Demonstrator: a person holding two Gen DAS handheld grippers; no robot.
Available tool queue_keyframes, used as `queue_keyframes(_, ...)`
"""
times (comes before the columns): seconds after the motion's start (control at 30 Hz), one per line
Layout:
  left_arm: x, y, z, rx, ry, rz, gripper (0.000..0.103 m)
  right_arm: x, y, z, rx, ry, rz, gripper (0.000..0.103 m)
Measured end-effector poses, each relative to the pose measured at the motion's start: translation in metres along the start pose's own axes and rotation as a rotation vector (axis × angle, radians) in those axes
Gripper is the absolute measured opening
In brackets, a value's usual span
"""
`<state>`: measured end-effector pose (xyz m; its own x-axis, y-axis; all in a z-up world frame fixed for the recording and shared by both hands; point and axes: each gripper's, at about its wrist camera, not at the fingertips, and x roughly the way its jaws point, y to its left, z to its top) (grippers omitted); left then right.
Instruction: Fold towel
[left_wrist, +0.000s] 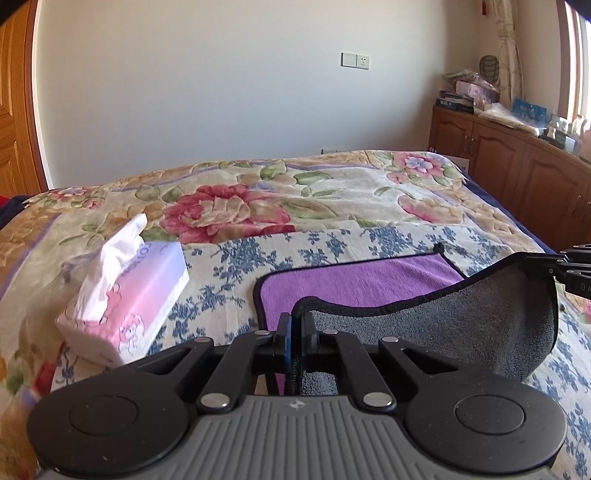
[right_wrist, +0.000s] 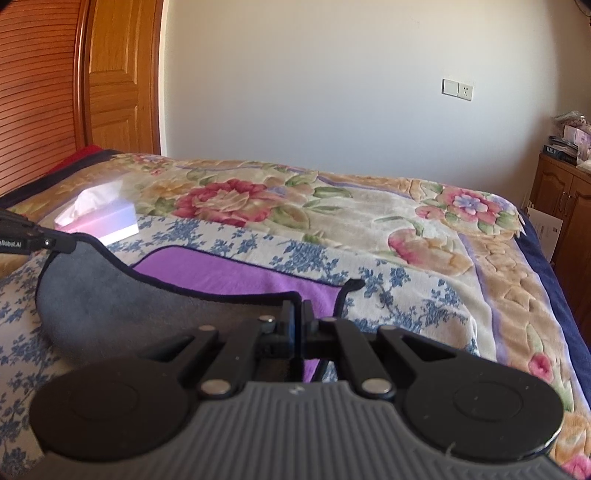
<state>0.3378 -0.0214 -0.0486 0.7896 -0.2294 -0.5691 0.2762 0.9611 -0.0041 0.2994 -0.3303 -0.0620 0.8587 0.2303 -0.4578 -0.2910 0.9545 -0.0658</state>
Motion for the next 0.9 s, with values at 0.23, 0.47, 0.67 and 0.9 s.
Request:
queue_keyframes(0.23,0.014,0.003,0.010,0.037,-0.009,0.009,0.006,0.014,-0.001,0.006,-0.031,-0.008,-0.004,0.003)
queue_keyframes(0.47,0.027,0.003,0.014,0.046,0.006,0.018,0.006,0.024,-0.003,0.006,-0.030,-0.006,-0.015,0.003)
queue_keyframes(0.67,0.038,0.000,0.021,0.050,0.001,0.026,0.006,0.033,-0.005,0.008,-0.047,-0.005,-0.028,0.003)
queue_keyframes(0.9,0.049,-0.005,0.029,0.055,-0.004,0.029,0.006,0.045,-0.011,0.012,-0.043,-0.004,-0.041,0.003)
